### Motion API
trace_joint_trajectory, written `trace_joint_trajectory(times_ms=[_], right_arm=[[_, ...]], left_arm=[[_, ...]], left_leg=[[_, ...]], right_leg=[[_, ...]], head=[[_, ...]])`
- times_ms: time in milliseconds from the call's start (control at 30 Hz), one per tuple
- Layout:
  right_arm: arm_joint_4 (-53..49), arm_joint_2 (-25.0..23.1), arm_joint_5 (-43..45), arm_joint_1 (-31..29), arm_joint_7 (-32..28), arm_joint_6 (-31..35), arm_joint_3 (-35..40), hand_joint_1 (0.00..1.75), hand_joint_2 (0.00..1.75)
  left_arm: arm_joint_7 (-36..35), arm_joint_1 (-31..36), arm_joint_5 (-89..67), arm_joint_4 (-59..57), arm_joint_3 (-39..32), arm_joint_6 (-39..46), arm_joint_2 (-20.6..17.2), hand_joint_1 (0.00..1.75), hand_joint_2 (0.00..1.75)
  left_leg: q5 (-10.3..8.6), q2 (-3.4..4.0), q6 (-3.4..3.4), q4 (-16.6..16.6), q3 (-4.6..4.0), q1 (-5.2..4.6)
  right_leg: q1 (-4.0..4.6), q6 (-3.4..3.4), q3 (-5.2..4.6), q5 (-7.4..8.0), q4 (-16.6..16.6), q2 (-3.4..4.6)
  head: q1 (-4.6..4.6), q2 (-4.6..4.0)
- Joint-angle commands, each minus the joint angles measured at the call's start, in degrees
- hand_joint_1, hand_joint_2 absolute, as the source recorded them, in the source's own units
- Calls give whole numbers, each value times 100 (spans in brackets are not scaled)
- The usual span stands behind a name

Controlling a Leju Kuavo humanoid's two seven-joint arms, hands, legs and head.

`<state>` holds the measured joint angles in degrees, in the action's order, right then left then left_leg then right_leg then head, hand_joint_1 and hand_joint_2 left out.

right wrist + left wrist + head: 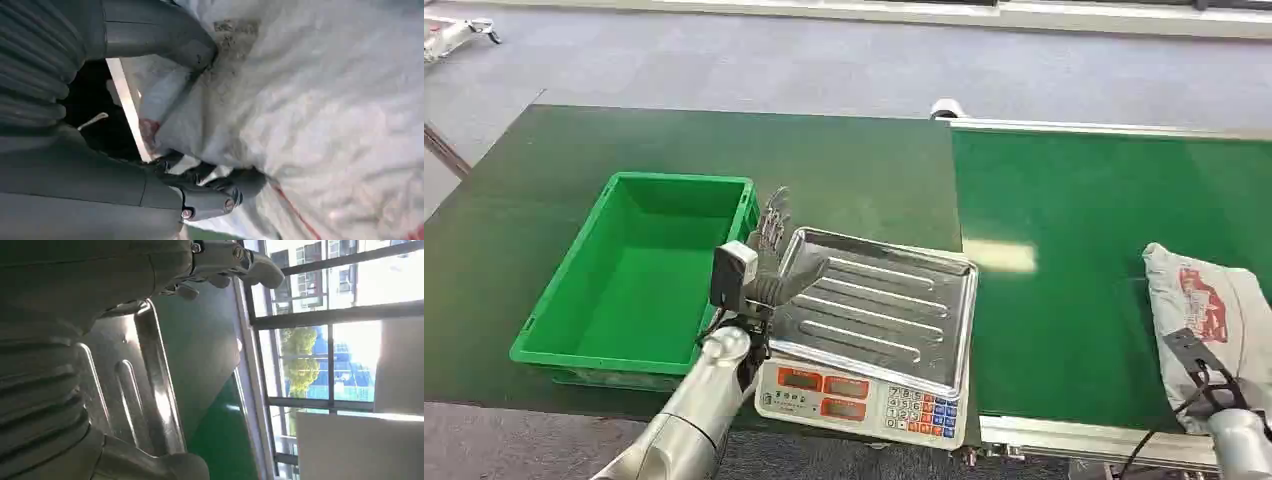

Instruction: Moved the parcel from conveyor to table for the left to box.

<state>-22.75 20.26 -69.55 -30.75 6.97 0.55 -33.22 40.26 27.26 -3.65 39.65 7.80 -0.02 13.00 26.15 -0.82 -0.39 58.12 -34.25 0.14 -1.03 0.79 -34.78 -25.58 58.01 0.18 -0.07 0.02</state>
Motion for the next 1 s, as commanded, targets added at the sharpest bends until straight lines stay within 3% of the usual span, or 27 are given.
trace_joint_trajectory(times_ms=[33, 600, 667, 767, 833, 1000], right_arm=[[-64, -560, 182, -162, -679, 363, 288, 175, 175], [-788, -898, 541, -70, -1523, 979, 445, 175, 175], [-1270, -1078, 997, -27, -2209, 1605, 298, 175, 175], [-2070, -1360, 1647, 157, -2978, 1945, 157, 175, 175], [-2819, -1565, 2302, 379, -3297, 1741, 147, 175, 175], [-4960, -2068, 3466, 1137, -4052, 1926, 542, 175, 175]], left_arm=[[-26, 157, -62, -303, -249, 31, -57, 0, 175], [-26, 148, -50, -224, -230, 8, -55, 0, 175], [-26, 106, -25, -140, -250, 15, -54, 0, 175], [-26, 75, -23, -86, -237, 4, -56, 0, 175], [-26, 66, -26, -73, -208, -4, -62, 0, 175], [-26, 155, -18, -169, -111, -23, -11, 0, 175]], left_leg=[[3, 36, -4, -9, 17, 5], [3, 24, -3, -5, 9, 5], [3, 28, -3, -7, 12, 4], [4, 38, -4, -6, 6, 3], [4, 36, -5, -8, 9, 4], [1, 10, -4, -6, -2, 0]], right_leg=[[7, -8, 7, 9, -12, 29], [7, -7, 3, 4, -7, 18], [5, -8, 5, 5, -9, 21], [4, -9, -2, 6, -6, 30], [6, -10, 1, 5, -8, 27], [1, -7, -9, -1, 0, 5]], head=[[0, 0], [0, 0], [0, 0], [0, 0], [0, 0], [0, 0]])
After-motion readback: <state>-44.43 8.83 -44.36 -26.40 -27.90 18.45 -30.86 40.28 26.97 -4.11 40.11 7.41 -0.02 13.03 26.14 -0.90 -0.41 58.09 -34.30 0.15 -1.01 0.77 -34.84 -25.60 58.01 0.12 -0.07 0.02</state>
